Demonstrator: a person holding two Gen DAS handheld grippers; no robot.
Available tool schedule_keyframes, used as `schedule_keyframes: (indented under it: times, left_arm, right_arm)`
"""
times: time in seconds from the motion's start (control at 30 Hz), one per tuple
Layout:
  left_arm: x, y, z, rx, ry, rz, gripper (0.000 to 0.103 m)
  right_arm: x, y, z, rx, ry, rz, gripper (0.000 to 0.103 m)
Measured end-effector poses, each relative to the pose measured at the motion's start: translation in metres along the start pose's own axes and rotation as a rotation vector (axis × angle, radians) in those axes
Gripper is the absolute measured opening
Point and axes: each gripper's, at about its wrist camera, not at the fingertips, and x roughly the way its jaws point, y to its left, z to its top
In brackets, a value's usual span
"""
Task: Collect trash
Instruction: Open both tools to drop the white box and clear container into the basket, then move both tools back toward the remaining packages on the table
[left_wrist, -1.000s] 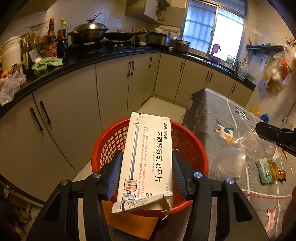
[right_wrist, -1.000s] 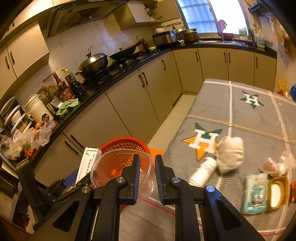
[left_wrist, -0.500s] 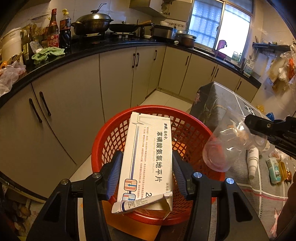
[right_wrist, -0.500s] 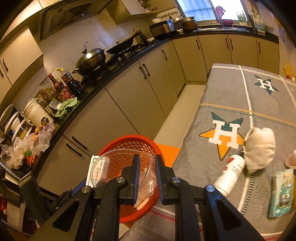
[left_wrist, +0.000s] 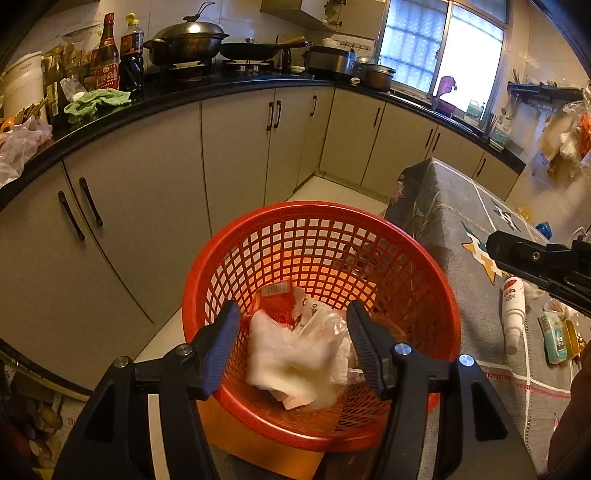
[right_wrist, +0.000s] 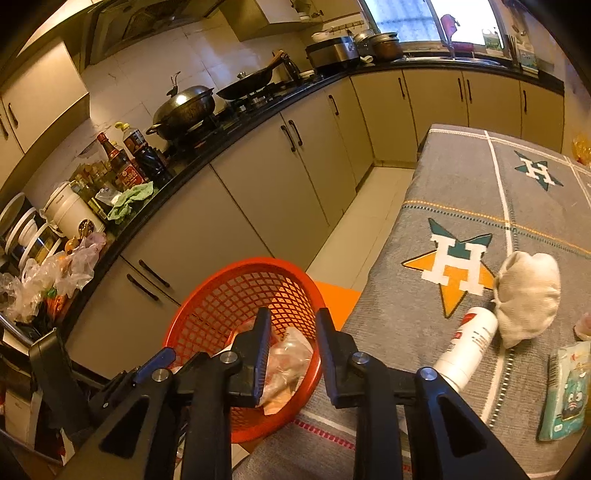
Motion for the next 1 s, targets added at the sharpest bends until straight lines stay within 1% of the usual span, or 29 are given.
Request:
schedule_keyframes:
  times: [0.1,0.17,0.23,0.3,0.53,0.67,0.77,0.83,0.87,0.97,1.0]
  left_arm:
    - [-0.005,-0.003,-0.002,0.003,-0.003,-0.006,0.060]
    - [-0.010,-0.007,-0.003,0.008,-0.010,-0.014,0.062]
    - [-0.015,-0.012,-0.004,0.017,-0.016,-0.020,0.063]
    - [-0.020,-0.020,-0.006,0.034,-0.023,-0.029,0.063]
    - [-0.036,-0.054,-0.011,0.086,-0.036,-0.065,0.064]
    - [-0.041,-0.080,-0.020,0.124,-0.027,-0.083,0.064]
    - [-0.041,-0.099,-0.024,0.152,-0.014,-0.096,0.065]
    - [-0.041,-0.111,-0.028,0.171,-0.003,-0.104,0.065]
    - [-0.041,-0.119,-0.030,0.184,0.003,-0.108,0.065]
    - [-0.043,-0.143,-0.038,0.228,0.016,-0.124,0.065]
    - [-0.043,-0.152,-0.040,0.245,0.020,-0.128,0.065]
  right_arm:
    - [-0.011,-0.003,-0.003,-0.011,-0.014,-0.014,0.027]
    - [-0.017,-0.006,-0.006,-0.018,-0.022,-0.031,0.029]
    - [-0.026,-0.012,-0.010,-0.018,-0.030,-0.054,0.035]
    - [-0.033,-0.018,-0.014,-0.016,-0.036,-0.065,0.039]
    - [-0.064,-0.045,-0.027,-0.005,-0.051,-0.136,0.040]
    - [-0.083,-0.065,-0.035,-0.002,-0.066,-0.173,0.040]
    - [-0.101,-0.087,-0.041,0.006,-0.073,-0.205,0.041]
    - [-0.117,-0.107,-0.043,0.010,-0.085,-0.245,0.045]
    - [-0.124,-0.117,-0.044,0.016,-0.092,-0.265,0.045]
    - [-0.149,-0.155,-0.045,0.038,-0.105,-0.315,0.045]
    - [-0.159,-0.174,-0.046,0.054,-0.110,-0.339,0.045]
